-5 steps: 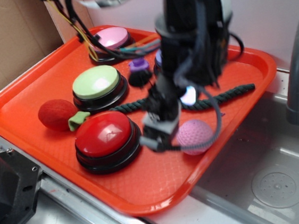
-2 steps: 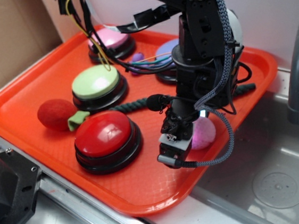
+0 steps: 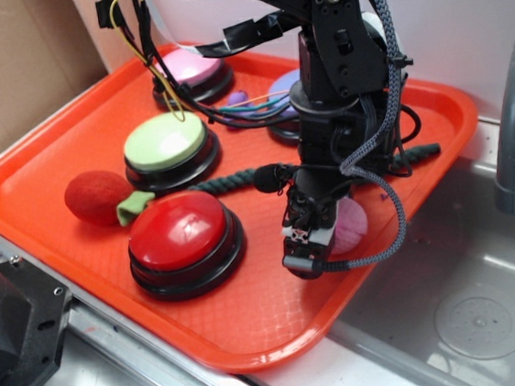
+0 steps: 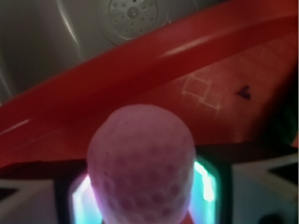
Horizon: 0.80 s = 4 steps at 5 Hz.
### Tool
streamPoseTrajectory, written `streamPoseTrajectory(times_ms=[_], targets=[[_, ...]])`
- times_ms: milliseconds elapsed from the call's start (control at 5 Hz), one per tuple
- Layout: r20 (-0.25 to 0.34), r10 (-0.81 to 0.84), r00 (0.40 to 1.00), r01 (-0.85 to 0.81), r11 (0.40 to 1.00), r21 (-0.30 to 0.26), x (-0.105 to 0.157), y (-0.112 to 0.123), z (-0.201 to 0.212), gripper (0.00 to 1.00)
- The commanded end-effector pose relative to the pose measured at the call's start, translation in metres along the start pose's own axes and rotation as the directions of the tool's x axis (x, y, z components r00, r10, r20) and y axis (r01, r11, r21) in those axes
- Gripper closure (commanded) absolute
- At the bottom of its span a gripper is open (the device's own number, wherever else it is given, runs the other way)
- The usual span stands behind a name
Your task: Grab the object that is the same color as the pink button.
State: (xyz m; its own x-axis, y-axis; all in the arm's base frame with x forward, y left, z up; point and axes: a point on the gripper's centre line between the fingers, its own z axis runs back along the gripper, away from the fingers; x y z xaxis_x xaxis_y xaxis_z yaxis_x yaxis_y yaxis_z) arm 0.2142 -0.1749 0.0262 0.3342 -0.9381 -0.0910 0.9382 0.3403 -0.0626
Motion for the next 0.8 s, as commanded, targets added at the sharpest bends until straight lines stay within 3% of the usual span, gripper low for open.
streamPoseTrajectory(times_ms=[0,400,600], targets=[[0.029,0.107,0.994,-0.106,0.994,-0.017,-0.007,-0.023,0.015,1.0],[0.103,0.391,0.915,-0.401,0.91,0.106,-0.05,-0.032,0.107,1.0],[0.069,0.546,0.835,-0.551,0.831,0.082,-0.067,-0.037,0.156,1.0]])
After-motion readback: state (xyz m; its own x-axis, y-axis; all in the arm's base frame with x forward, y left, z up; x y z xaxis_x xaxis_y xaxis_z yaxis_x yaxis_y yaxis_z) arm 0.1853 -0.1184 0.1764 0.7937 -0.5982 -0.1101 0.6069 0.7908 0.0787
